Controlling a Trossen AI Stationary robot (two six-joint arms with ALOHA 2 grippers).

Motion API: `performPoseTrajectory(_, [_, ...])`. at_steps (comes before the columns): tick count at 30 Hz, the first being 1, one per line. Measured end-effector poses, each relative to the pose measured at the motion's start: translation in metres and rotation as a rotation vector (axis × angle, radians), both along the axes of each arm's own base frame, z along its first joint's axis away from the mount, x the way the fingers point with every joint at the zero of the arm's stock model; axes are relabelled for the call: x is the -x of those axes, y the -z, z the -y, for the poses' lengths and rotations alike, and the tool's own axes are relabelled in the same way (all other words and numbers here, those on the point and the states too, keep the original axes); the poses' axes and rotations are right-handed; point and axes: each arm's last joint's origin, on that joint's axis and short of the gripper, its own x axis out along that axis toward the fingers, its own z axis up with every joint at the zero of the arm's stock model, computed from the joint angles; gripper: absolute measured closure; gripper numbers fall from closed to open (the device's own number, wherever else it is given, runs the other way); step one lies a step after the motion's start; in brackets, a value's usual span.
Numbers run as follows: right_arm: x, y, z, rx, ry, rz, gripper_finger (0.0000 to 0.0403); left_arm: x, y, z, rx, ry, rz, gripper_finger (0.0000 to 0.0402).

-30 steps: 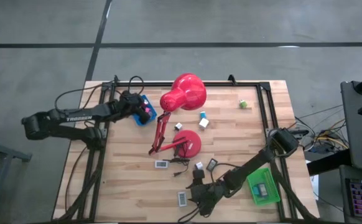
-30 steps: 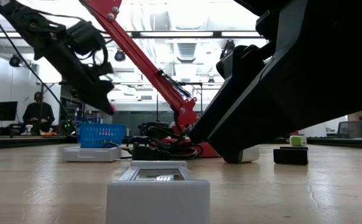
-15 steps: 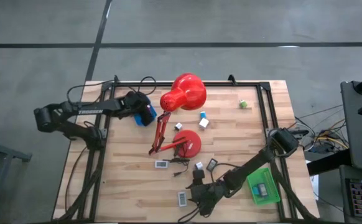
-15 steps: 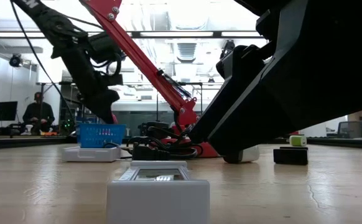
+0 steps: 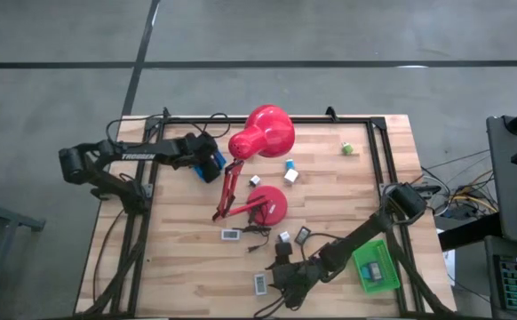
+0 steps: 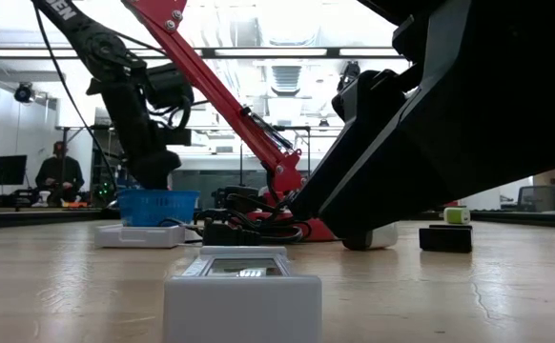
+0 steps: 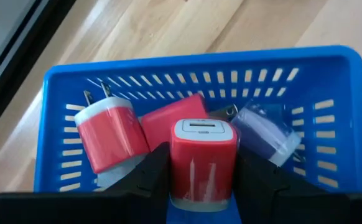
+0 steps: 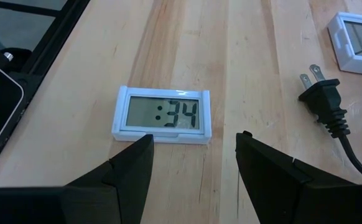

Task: Pick & Place Office items
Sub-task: Put the light pink charger adapter into the blue bin, then put the bottom white digital clock into the green bin

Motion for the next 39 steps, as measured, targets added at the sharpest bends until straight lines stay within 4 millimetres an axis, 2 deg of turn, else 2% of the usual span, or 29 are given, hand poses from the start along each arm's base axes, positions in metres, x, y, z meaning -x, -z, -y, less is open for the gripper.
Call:
performPoseTrajectory(28, [0.0000, 0.0000, 0.0000, 0.000, 0.000, 0.000, 0.0179, 0.0004, 0.0003, 0.0002, 0.005, 0.006, 0.000, 0.0269])
performPoseTrajectory(34, [0.0000, 0.0000, -0.0001, -0.001, -0.001, 0.000, 0.0179, -0.0006, -0.0014, -0.0006, -0.003, -0.010, 0.008, 0.0165])
performPoseTrajectory(39, [0.0000, 0.0000, -0.0001, -0.003, -0.003, -0.001, 0.0179, -0.0001, -0.0024, -0.0008, -0.016, -0.015, 0.006, 0.0138])
